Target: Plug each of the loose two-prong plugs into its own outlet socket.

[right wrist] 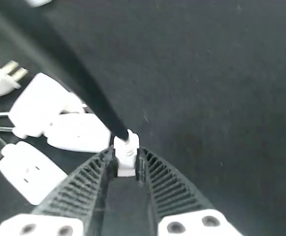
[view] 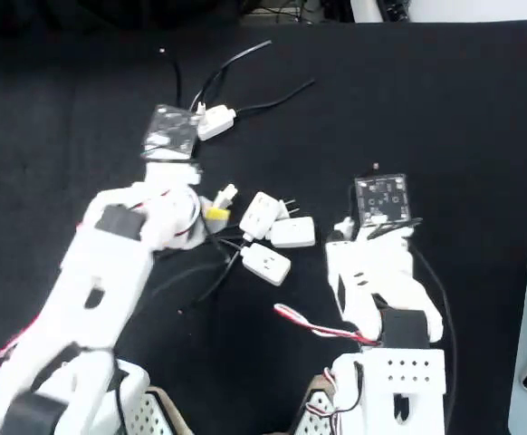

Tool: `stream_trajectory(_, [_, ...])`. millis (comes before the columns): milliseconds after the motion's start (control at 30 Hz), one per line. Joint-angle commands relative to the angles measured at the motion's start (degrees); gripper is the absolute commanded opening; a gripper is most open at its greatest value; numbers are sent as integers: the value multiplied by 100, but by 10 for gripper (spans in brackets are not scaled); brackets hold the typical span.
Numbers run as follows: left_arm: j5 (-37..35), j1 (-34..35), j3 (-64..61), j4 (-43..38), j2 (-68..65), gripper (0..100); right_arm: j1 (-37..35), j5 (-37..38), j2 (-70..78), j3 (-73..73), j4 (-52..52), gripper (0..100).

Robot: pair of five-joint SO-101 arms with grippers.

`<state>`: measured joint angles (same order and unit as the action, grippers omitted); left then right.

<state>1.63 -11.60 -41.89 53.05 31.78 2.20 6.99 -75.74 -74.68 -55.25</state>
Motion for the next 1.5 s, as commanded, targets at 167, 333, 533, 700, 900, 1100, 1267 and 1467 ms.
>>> stream_trajectory(167, [53, -567, 1262, -897, -2136, 297, 607, 9, -66, -347, 492, 12])
stream_trajectory(333, [53, -752, 1745, -1099, -2971, 297, 607, -26, -66, -426, 492, 12])
stream_trajectory(533, [53, -866, 2202, -1090, -3596, 297, 607, -26, -66, -435, 484, 12])
stream_trajectory(700, [53, -866, 2369, -1090, -3859, 294, 598, -26, -66, -523, 484, 12])
stream_trajectory(900, [44, -875, 2378, -1099, -3859, 293, 580, -26, -66, -514, 484, 12])
stream_trajectory(1100, [44, -875, 2316, -1099, -3868, 292, 580, -26, -66, -514, 484, 12])
stream_trajectory(1267, [44, -910, 2316, -1090, -3877, 224, 580, -26, -66, -514, 484, 12])
stream_trajectory(1467, [44, -1235, 2369, -1099, -4360, 176, 580, -26, -66, -514, 484, 12])
